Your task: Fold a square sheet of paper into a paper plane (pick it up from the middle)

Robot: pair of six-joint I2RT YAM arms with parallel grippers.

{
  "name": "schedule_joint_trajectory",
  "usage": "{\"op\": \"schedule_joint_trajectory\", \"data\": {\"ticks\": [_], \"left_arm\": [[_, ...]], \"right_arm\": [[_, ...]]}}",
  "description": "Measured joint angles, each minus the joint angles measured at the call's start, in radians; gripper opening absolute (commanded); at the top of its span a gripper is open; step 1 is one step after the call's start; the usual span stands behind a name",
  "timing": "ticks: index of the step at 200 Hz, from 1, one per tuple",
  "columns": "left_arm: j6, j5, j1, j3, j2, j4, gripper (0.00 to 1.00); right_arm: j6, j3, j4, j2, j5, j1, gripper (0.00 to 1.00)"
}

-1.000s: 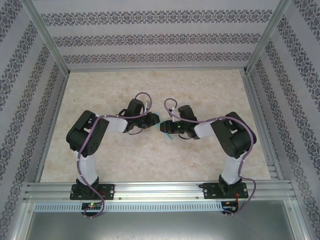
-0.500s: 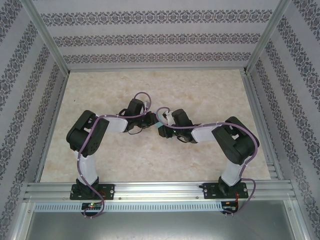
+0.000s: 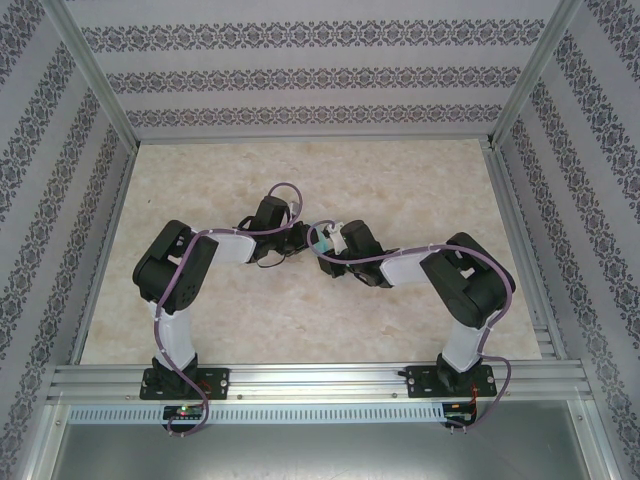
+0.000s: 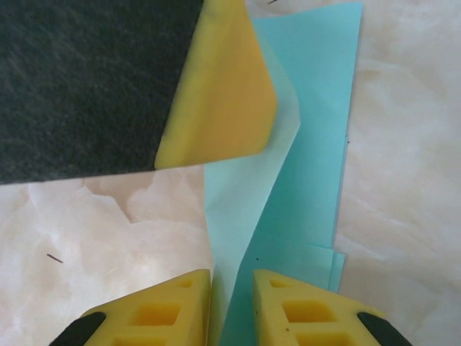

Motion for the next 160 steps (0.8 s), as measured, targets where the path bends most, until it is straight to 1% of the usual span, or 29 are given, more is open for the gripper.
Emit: {"op": "schedule_joint_trajectory", "data": {"ticks": [23,58,77,103,137,160], "left_arm": [[0.0,0.0,0.0,0.004,0.003,-0.001,0.22],[0.0,0.0,0.001,0.011,0.003,-0.005,0.23],[0.0,0.006,0.008,0.011,0.003,-0.005,0.24],[0.0,0.019,0.021,0.01,-0.012,-0.008,0.28],[0.005,0.024,0.047,-0.034,-0.1,-0.002,0.33],[0.017,0.028,0.053,-0.072,-0.141,0.021,0.34]], "right_arm": [[-0.015,0.0,0.016,0.008,0.006,0.0,0.16],[-0.022,0.0,0.027,0.008,0.005,0.0,0.0],[-0.003,0.0,0.033,0.008,-0.019,-0.006,0.0],[0.067,-0.001,0.055,0.007,-0.105,-0.038,0.0],[0.216,-0.002,0.118,0.011,-0.224,-0.073,0.0],[0.333,-0.002,0.184,0.037,-0.298,-0.075,0.0]]}}
